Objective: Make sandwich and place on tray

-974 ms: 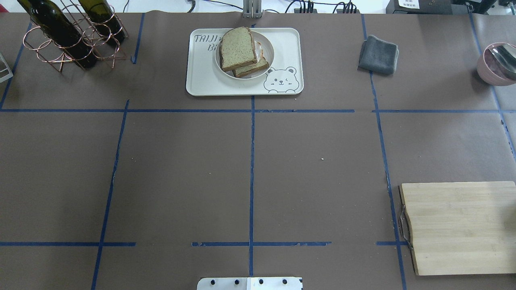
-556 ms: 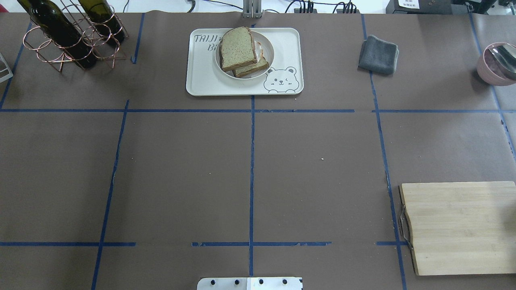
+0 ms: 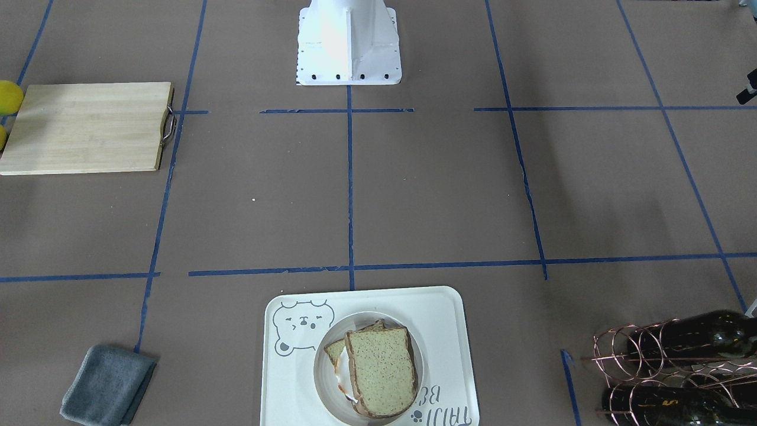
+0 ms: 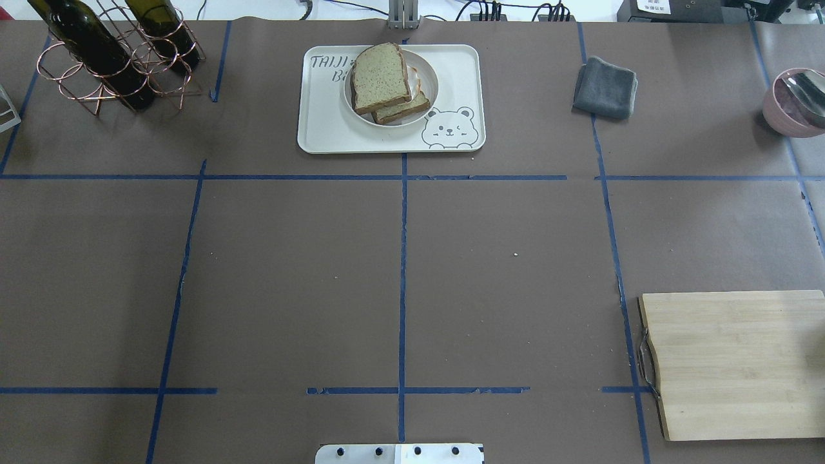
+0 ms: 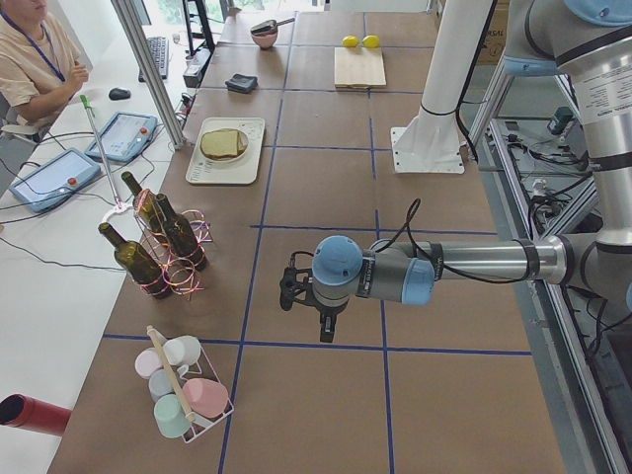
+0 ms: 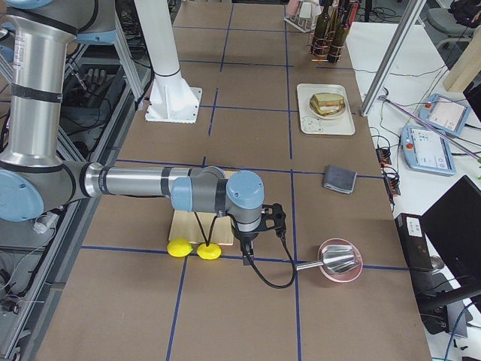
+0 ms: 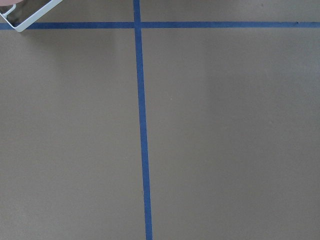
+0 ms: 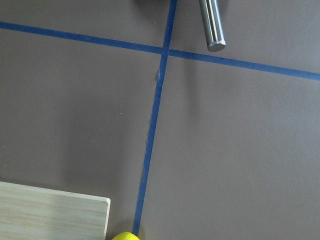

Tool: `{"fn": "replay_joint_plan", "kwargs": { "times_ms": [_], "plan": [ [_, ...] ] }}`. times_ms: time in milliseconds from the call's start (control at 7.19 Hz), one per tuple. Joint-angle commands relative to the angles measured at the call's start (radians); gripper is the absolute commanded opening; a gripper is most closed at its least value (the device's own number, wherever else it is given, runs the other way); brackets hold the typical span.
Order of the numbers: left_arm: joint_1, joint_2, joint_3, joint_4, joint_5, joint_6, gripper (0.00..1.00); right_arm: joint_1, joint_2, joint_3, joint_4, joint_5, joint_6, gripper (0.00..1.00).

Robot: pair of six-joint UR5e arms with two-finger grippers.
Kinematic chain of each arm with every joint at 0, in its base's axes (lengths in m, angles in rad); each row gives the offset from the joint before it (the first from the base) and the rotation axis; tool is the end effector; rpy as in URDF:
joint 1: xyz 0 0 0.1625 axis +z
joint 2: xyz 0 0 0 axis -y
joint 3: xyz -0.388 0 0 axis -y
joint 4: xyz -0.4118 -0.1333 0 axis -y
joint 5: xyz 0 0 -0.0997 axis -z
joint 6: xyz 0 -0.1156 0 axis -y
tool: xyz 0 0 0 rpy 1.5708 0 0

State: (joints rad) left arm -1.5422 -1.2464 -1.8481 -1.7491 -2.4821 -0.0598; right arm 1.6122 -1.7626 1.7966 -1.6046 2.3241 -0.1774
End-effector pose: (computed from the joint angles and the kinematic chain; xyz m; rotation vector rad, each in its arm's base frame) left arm -0.0306 -0.3968 0.6068 0.0817 0.9144 0.0308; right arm 0.0723 -0.4347 0.6137 0.0825 -0.7493 -0.1296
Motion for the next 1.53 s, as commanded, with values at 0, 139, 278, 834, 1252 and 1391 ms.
{"fn": "replay_joint_plan", "kwargs": {
  "times_ms": [0,139,278,834,1252,1391],
  "plan": [
    [0.010,-0.011,0.000,0.000,0.015,0.000,1.00,0.000,0.000,0.001,0.000,0.000,-0.001,1.00],
    [0.014,-0.016,-0.014,0.002,0.066,0.000,1.00,0.000,0.000,0.001,0.000,0.000,-0.001,1.00],
    [0.016,-0.016,-0.014,0.002,0.075,0.002,1.00,0.000,0.000,0.001,0.000,0.000,-0.002,1.00],
    [-0.006,-0.024,0.000,0.163,0.101,0.178,1.00,0.000,0.000,0.001,0.000,0.000,-0.001,1.00],
    [-0.007,-0.027,-0.010,0.163,0.111,0.184,1.00,0.000,0.000,0.001,0.000,0.000,0.001,1.00],
    [-0.009,-0.027,-0.014,0.163,0.112,0.184,1.00,0.000,0.002,0.001,0.000,0.000,0.001,1.00]
  ]
}}
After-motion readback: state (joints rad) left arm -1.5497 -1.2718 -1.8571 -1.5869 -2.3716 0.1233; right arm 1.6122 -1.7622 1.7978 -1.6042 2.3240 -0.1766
